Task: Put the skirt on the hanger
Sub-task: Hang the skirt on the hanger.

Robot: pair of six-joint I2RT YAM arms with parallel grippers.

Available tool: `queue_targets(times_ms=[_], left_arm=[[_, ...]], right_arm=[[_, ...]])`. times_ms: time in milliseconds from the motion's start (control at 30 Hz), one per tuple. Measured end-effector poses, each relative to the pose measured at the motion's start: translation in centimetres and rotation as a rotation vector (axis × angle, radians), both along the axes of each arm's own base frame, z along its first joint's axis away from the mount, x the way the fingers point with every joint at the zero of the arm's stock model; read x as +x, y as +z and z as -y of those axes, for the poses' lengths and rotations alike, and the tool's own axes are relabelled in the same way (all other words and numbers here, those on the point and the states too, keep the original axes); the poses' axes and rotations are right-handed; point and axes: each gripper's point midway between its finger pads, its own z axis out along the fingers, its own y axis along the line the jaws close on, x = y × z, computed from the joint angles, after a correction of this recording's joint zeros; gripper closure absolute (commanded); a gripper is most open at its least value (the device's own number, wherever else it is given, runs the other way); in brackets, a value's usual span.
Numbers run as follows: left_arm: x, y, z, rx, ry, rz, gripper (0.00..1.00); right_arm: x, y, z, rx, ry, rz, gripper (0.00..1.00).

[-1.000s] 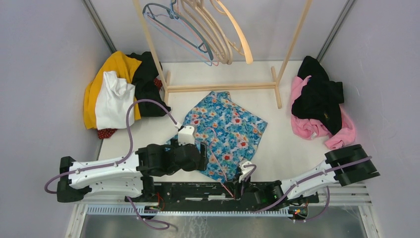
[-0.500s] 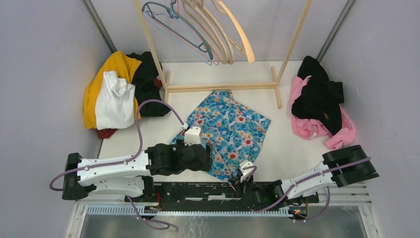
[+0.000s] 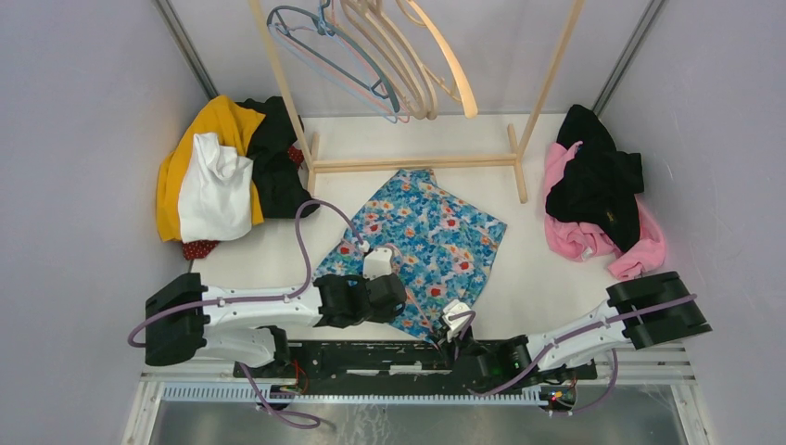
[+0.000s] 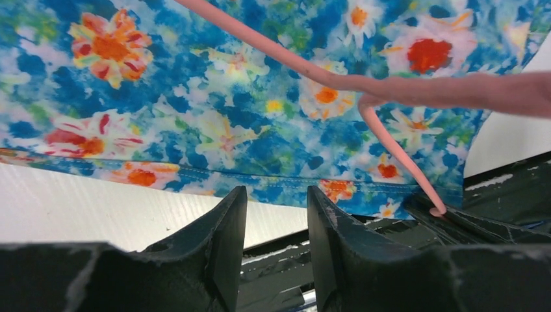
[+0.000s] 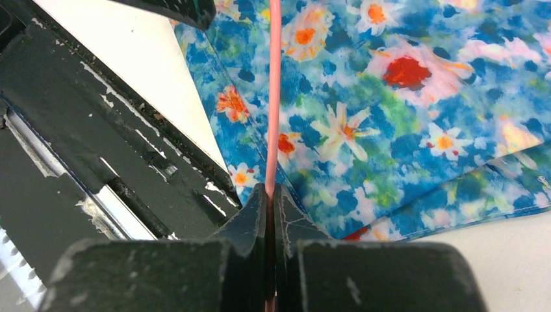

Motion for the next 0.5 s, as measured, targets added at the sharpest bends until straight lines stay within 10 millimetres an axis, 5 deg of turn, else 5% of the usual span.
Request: queue_targets(times_ms=[500], left_arm=[[1.1,-4.2,-1.1,-0.019,0.061,-0.038,0.54]], right_arm=[[1.7,0.4,-0.1,-0.013,0.018,-0.018,0.99]])
